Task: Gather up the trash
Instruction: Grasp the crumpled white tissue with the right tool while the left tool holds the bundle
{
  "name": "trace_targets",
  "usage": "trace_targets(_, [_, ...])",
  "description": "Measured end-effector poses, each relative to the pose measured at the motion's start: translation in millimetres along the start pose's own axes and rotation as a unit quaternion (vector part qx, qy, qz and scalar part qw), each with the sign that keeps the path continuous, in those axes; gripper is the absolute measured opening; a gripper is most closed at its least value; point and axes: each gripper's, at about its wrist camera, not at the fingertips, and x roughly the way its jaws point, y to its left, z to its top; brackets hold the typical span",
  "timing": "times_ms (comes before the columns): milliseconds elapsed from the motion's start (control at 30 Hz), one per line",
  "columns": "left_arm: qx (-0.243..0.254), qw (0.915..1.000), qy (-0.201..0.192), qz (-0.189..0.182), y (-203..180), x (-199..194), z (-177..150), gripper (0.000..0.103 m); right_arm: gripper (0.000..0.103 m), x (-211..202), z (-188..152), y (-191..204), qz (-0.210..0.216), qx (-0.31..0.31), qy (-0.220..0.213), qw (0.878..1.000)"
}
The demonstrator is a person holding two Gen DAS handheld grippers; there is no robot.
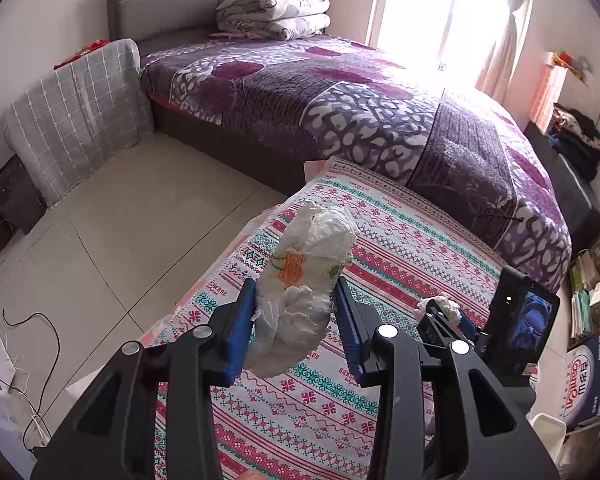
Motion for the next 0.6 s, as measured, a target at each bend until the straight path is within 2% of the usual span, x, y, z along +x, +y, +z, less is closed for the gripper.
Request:
trace_targets(300, [0.032,0.9994,-0.005,-0.007,-28,-17,-17,0.039,0.044,-88,-9,-43,-0.005,0.014,-0.041,0.999])
trace_targets(500, [0.034,0.9977,0.034,-0.048,-49,-17,-36,0.039,0.045,-130,-35,-73,-0.024,0.016,-0.041,0.999])
trace_targets(600, [0.040,0.9968,0.045,-0.053,-60,-15,-46,0.039,0.045,-145,-46,-90,-0.024,0.024,-0.038,0.999])
